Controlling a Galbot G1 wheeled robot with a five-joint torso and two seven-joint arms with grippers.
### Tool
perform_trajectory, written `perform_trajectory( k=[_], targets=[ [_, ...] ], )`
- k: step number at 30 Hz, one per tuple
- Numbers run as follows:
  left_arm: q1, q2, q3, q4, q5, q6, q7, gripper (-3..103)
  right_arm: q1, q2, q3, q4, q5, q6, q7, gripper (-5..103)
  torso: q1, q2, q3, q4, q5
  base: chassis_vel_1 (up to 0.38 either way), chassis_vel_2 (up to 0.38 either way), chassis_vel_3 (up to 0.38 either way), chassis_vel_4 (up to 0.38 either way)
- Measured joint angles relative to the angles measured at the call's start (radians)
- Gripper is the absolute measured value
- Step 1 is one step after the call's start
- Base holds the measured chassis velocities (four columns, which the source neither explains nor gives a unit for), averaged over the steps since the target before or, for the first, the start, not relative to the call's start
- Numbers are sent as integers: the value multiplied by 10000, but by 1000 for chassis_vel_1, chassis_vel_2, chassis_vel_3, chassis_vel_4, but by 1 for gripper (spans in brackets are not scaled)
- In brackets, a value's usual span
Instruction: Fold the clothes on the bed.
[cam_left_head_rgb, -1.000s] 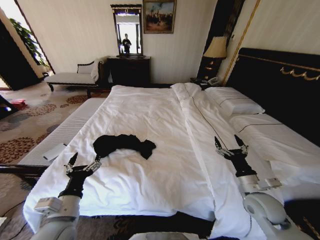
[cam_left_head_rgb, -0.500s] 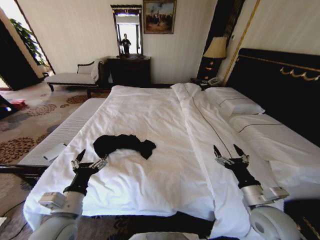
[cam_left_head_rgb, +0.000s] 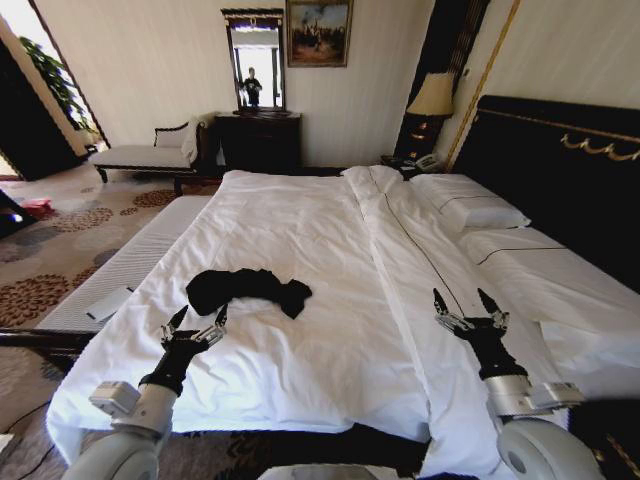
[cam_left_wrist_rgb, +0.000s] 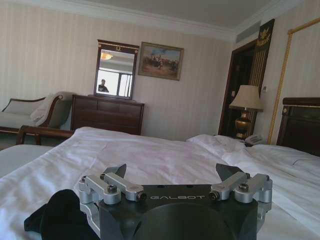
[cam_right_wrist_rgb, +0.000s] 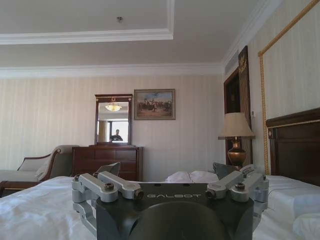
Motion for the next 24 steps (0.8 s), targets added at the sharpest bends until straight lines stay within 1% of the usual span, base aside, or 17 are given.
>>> perform_trajectory(
  k=[3, 7, 14, 20, 24],
  targets=[
    [38, 96, -29, 2, -5, -115, 68, 100, 111, 61, 18, 5, 29, -5, -34, 100, 1, 0, 1, 2, 0, 0, 0, 0, 0],
    [51, 62, -15, 6, 36, -157, 70, 100, 155, 183, -33, -22, 6, -5, -41, 100, 1, -1, 1, 2, 1, 0, 0, 0, 0],
    [151, -45, 12, 12, 341, -288, 60, 100, 263, 395, -137, -144, -62, -9, -18, 100, 0, -1, 1, 2, 1, 0, 0, 0, 0],
    [152, -26, -7, 15, 581, -424, 66, 100, 295, 444, -164, -232, -61, -8, 27, 100, 1, 0, 1, 1, 3, 10, 18, -14, -5],
    [182, -135, 29, 16, 671, -468, 69, 100, 336, 366, -166, -262, -55, -8, 53, 100, 1, -1, 1, 1, 2, 91, 79, -86, -80]
  ],
)
